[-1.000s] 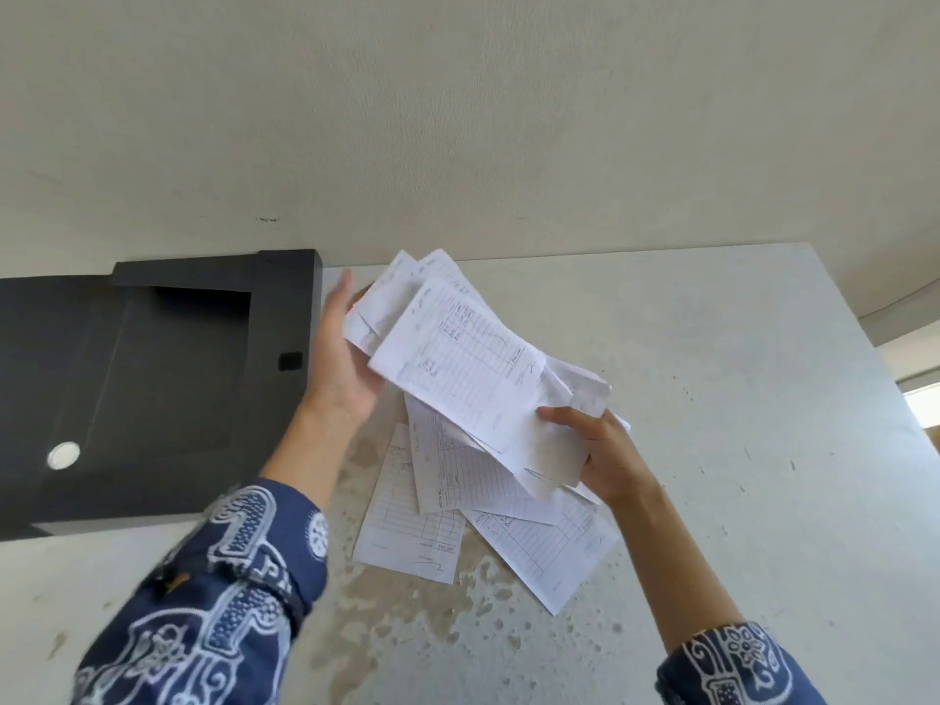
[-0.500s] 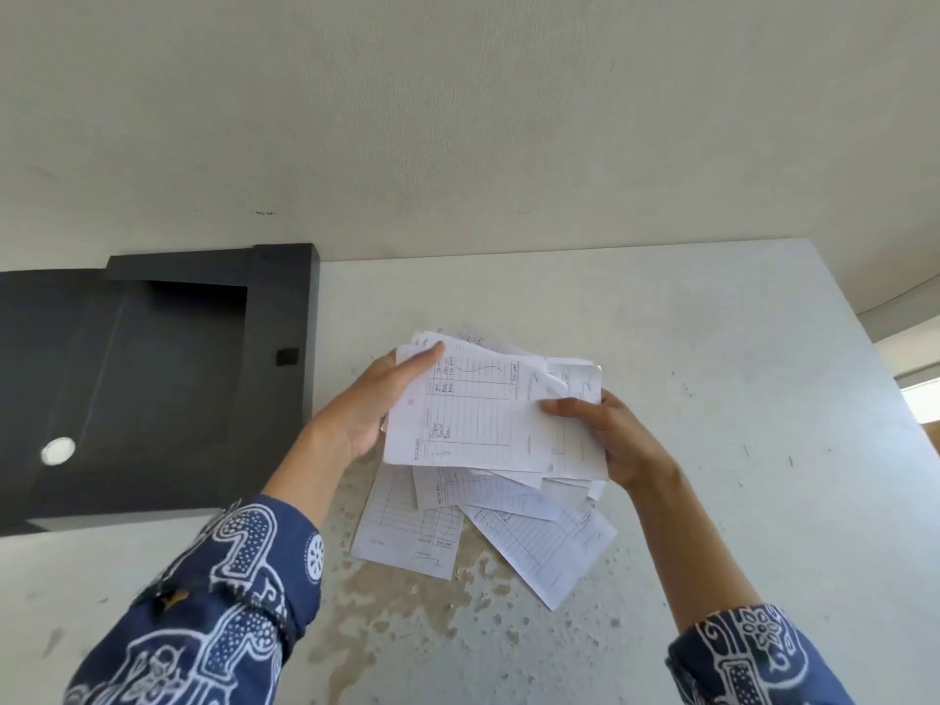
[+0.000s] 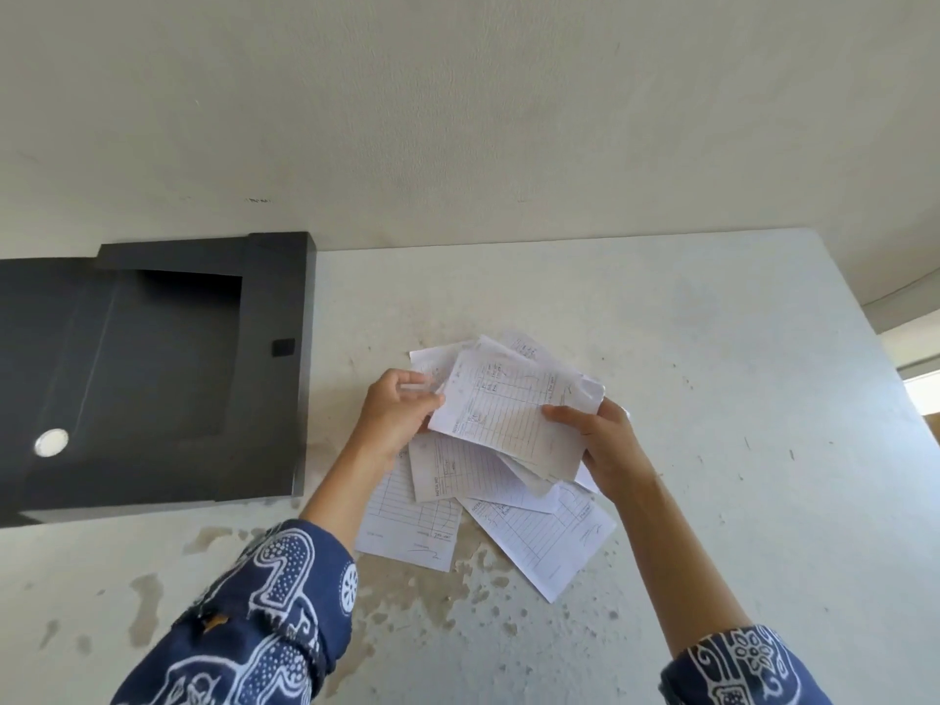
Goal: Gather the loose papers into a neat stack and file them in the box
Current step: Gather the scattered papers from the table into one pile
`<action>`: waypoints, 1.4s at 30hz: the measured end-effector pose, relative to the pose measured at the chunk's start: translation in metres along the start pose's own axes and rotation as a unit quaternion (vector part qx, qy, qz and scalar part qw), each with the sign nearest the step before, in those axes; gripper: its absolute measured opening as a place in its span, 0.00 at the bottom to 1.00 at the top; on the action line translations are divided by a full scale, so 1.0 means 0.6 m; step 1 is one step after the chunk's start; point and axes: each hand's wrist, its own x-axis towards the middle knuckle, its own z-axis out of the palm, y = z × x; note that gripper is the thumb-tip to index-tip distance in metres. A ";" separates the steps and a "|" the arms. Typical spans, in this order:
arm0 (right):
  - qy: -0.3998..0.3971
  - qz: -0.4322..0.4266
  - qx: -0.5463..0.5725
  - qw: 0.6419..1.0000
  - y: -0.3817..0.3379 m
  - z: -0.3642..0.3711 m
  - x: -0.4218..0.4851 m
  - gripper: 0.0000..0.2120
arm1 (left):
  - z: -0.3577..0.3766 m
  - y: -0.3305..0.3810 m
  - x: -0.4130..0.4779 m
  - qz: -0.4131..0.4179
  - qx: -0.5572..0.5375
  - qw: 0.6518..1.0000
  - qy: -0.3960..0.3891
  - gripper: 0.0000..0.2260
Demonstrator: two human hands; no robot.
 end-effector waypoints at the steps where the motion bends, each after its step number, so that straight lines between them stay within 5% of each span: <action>1: 0.021 -0.014 -0.034 0.999 0.003 -0.002 0.000 0.15 | 0.003 -0.010 -0.007 0.006 0.030 0.999 0.036 0.16; 4: 0.126 -0.067 -0.244 0.959 0.014 -0.003 0.004 0.22 | 0.012 -0.035 -0.030 0.038 0.125 0.981 0.143 0.18; 7: 0.208 -0.168 -0.467 0.843 0.018 -0.005 0.013 0.31 | 0.024 -0.043 -0.059 0.000 0.160 0.971 0.180 0.22; 10: 0.150 -0.209 -0.565 0.784 0.009 -0.010 0.031 0.34 | 0.038 -0.051 -0.077 -0.048 0.141 0.976 0.161 0.24; 15: 0.084 -0.205 -0.617 0.755 0.004 0.005 0.043 0.35 | 0.053 -0.061 -0.080 -0.046 0.015 0.992 0.117 0.24; 23: 0.059 -0.183 -0.604 0.773 0.025 0.054 0.031 0.36 | 0.056 -0.058 -0.056 -0.026 -0.052 0.992 0.111 0.19; 35: 0.028 -0.147 -0.484 0.862 0.008 0.038 0.036 0.25 | 0.039 -0.040 -0.025 0.011 -0.135 0.990 0.038 0.16; 39: -0.034 -0.076 -0.363 0.928 -0.011 0.029 0.034 0.21 | 0.030 -0.045 -0.017 -0.018 -0.208 0.977 0.044 0.12; 42: -0.081 -0.074 -0.351 0.930 -0.005 0.030 0.027 0.19 | 0.028 -0.046 -0.020 -0.023 -0.246 0.969 0.029 0.10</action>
